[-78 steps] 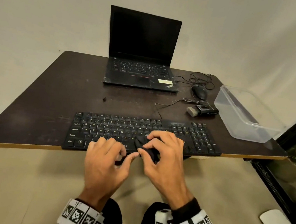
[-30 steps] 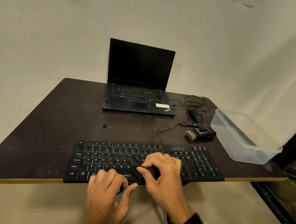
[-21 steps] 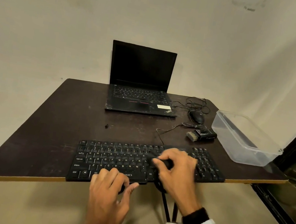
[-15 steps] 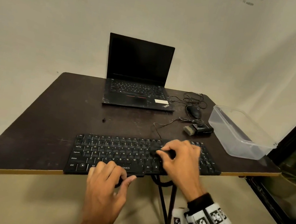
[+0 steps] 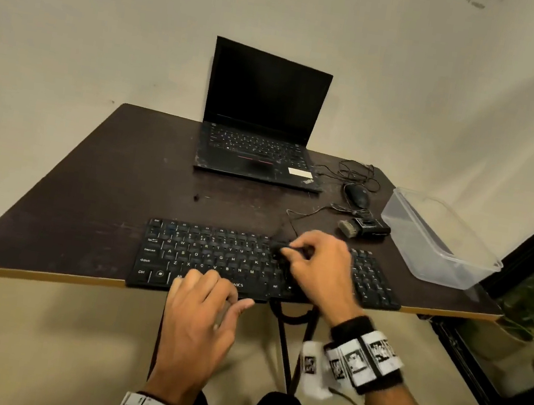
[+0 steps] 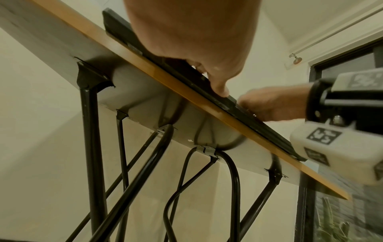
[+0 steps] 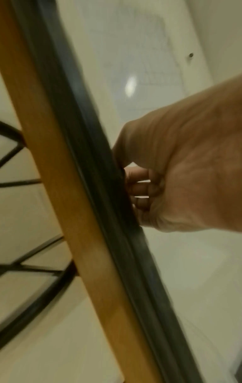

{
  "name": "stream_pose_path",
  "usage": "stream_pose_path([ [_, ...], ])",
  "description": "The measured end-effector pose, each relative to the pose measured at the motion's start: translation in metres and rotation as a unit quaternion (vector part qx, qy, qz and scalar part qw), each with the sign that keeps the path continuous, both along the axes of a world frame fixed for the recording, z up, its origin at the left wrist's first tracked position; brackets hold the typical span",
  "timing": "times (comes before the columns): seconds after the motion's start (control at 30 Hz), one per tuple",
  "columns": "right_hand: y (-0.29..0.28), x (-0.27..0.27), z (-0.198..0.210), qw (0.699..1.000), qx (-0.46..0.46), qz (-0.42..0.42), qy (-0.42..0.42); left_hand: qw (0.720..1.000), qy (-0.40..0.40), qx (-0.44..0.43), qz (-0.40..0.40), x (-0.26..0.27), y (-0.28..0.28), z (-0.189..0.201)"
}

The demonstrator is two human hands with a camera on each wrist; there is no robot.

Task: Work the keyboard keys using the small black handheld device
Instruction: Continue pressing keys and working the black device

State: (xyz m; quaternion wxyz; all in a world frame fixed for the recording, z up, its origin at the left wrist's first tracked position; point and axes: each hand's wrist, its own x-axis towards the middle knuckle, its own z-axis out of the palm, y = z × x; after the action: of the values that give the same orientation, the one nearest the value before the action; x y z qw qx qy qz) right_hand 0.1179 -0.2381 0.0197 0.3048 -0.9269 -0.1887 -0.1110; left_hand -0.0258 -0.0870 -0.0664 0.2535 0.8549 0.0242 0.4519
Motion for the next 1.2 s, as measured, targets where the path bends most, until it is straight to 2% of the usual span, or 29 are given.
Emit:
stream_pose_path([
  [0.07, -0.021, 0.014, 0.011, 0.999, -0.023, -0.048, 0.01, 1.0, -0.006, -0.003, 0.001, 0.0, 0.0, 0.0],
  [0.13, -0.024, 0.023, 0.016, 0.997, -0.048, -0.053, 0.006, 1.0, -0.008, -0.005, 0.005, 0.001, 0.0, 0.0],
  [0.27, 0.016, 0.016, 0.016, 0.996, -0.062, 0.069, -0.006, 1.0, -0.009, 0.003, 0.004, 0.001, 0.0, -0.001],
  [0.37, 0.054, 0.011, 0.02, 0.978, -0.138, 0.149, -0.045, 1.0, -0.003, 0.007, 0.005, 0.001, 0.0, -0.001],
  [0.53, 0.05, 0.021, 0.039, 0.939, -0.28, 0.185, -0.081, 1.0, -0.001, 0.003, 0.008, 0.001, 0.0, -0.002],
  [0.63, 0.022, 0.03, 0.039, 0.934, -0.302, 0.171, -0.088, 1.0, -0.006, -0.003, 0.014, 0.001, -0.001, -0.001],
  [0.83, -0.045, 0.054, 0.044, 0.948, -0.31, 0.068, -0.033, 1.0, -0.014, -0.007, 0.019, 0.002, -0.002, -0.001],
  [0.93, -0.059, 0.065, 0.046, 0.966, -0.251, 0.052, 0.02, 1.0, -0.017, -0.009, 0.015, 0.001, -0.004, -0.001],
  [1.07, -0.03, 0.068, 0.038, 0.984, -0.157, 0.058, 0.055, 1.0, -0.013, -0.009, 0.02, 0.002, -0.004, -0.001],
  [1.2, 0.026, 0.061, 0.035, 0.98, -0.131, 0.135, 0.07, 0.999, -0.012, 0.002, 0.03, 0.003, -0.003, -0.005],
])
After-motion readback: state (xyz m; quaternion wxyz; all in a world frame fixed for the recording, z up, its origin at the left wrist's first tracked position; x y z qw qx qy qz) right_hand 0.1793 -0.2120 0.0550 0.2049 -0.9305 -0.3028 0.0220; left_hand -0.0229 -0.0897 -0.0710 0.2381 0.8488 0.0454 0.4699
